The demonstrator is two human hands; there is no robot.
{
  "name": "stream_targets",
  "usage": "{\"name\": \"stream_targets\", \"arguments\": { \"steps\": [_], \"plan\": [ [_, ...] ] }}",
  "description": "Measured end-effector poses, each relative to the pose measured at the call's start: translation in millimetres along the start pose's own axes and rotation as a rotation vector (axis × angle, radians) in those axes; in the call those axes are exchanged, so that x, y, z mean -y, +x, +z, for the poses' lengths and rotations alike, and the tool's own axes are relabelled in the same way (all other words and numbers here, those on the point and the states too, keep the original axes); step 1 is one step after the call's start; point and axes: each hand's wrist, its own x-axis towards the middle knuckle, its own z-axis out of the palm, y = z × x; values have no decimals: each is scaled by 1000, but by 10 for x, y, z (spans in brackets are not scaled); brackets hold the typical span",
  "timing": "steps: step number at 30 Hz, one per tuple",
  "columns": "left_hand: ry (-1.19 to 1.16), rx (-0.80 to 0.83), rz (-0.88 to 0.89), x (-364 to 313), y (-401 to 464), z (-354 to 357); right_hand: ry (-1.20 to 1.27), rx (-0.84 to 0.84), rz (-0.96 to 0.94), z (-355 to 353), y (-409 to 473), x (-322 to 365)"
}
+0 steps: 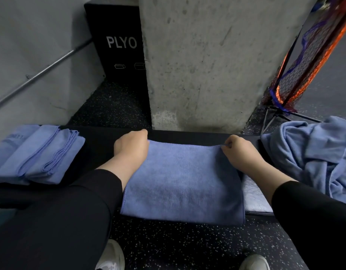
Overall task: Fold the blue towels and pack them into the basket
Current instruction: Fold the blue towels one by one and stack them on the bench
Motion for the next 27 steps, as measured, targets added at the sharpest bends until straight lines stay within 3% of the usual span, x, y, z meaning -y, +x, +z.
{"name": "stream_targets", "arguments": {
  "steps": [3,7,15,18,21,27],
  "plan": [
    [33,-42,134,63,-4,142,-72,-7,-56,11,-20,-25],
    [37,78,248,125,37,171,-118,117,-118,-24,-26,-49],
    [28,110,204,79,2,52,-80,99,-105,-78,-107,36],
    [-132,110,129,130,-31,-38,46,68,-87,-161,-136,39],
    [-492,125,71,217,-115,-193,241,42,-98,-308,-184,44],
    [-982,134,-24,465,-349,-513,714,167,-145,-659,-391,40]
  ]
}}
